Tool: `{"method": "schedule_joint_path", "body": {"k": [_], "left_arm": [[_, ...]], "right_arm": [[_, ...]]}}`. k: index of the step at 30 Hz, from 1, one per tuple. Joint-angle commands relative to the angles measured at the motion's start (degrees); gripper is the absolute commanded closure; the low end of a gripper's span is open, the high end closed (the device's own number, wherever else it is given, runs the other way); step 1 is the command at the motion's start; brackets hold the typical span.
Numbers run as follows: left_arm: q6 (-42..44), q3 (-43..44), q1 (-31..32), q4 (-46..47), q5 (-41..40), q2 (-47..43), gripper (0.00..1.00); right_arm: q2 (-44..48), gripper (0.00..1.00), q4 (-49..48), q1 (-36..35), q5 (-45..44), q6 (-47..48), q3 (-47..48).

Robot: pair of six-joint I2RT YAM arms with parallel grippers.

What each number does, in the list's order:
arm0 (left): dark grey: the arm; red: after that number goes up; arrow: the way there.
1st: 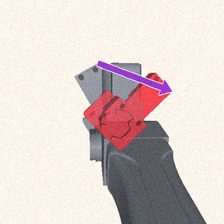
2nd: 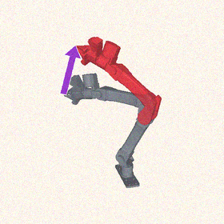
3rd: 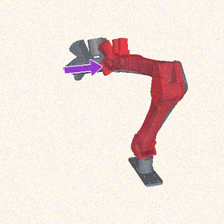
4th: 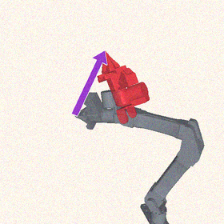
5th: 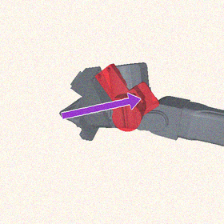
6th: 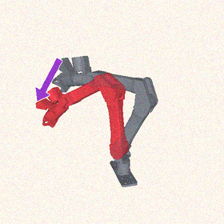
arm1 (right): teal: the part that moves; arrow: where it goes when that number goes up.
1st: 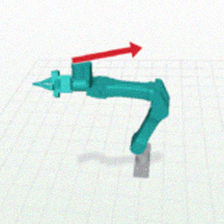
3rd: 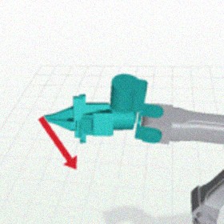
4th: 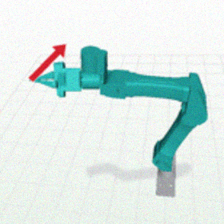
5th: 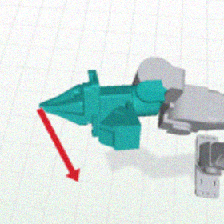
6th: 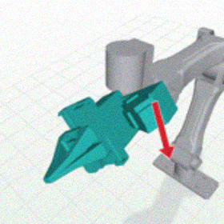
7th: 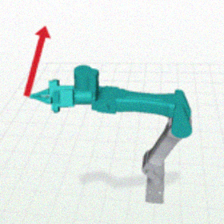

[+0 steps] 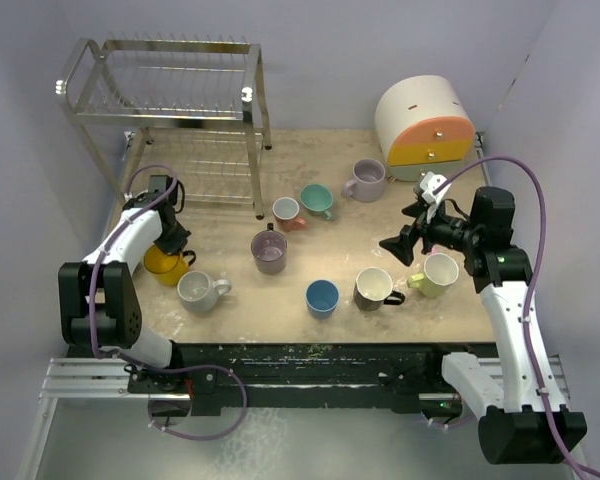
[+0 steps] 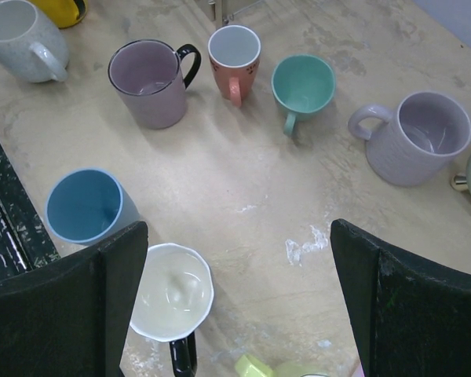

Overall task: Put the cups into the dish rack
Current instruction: Move the cup to the center of the board.

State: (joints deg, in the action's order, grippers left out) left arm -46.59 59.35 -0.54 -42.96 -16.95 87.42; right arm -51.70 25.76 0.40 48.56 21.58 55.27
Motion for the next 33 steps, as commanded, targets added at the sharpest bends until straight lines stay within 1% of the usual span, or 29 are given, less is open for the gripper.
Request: {"method": "schedule_joint_path", "body": {"k": [1,2,4,7,12,14,17,22,24,27,30,33], "left_arm": [[7.2,-0.5,-0.4,7.1,4.5,-2.3,0.97],[9.2,-1.0,-0.3,8.5,5.5,-2.8,1.00],[14.0,-1.8,-0.3,12.1,8.6,-4.0,1.00],[23.6,-3.4,-0.3,18.0,15.6,-6.0,1.00],[35.1,-4.1,0.4,24.5,24.5,-7.9,1.00],[39.1,-4.4,1.2,25.8,25.8,-8.5,1.00],[45.4,-4.5,3.1,26.2,27.0,-8.7,1.00],[55.6,-4.1,6.3,23.9,27.7,-7.4,1.00],[59.7,-4.2,7.9,23.1,28.8,-7.3,1.00],[66.4,-4.6,10.5,22.2,32.4,-7.3,1.00],[70.7,-4.6,11.9,21.8,35.3,-7.1,1.00],[72.8,-3.5,12.0,20.3,38.2,-5.6,1.00]], "right_arm": [[1.2,0.00,-2.1,0.2,0.1,-1.3,-0.9],[1.2,0.00,-2.3,0.2,0.2,-1.3,-1.1],[1.3,0.00,-2.5,0.2,0.2,-1.5,-1.5],[1.4,0.00,-2.9,0.2,0.2,-1.6,-1.9],[1.6,0.00,-3.3,0.2,0.2,-1.6,-2.5],[1.8,0.00,-3.6,0.3,0.2,-1.7,-2.9],[2.0,0.00,-4.1,0.3,0.1,-1.7,-3.7],[1.9,0.00,-4.6,0.3,0.0,-1.7,-4.4],[1.9,0.00,-4.8,0.3,0.0,-1.7,-4.5],[1.8,0.00,-5.1,0.3,0.0,-1.7,-5.0],[1.6,0.00,-5.7,0.3,0.0,-1.5,-5.7],[1.7,0.00,-6.1,0.3,0.0,-1.2,-6.6]]}}
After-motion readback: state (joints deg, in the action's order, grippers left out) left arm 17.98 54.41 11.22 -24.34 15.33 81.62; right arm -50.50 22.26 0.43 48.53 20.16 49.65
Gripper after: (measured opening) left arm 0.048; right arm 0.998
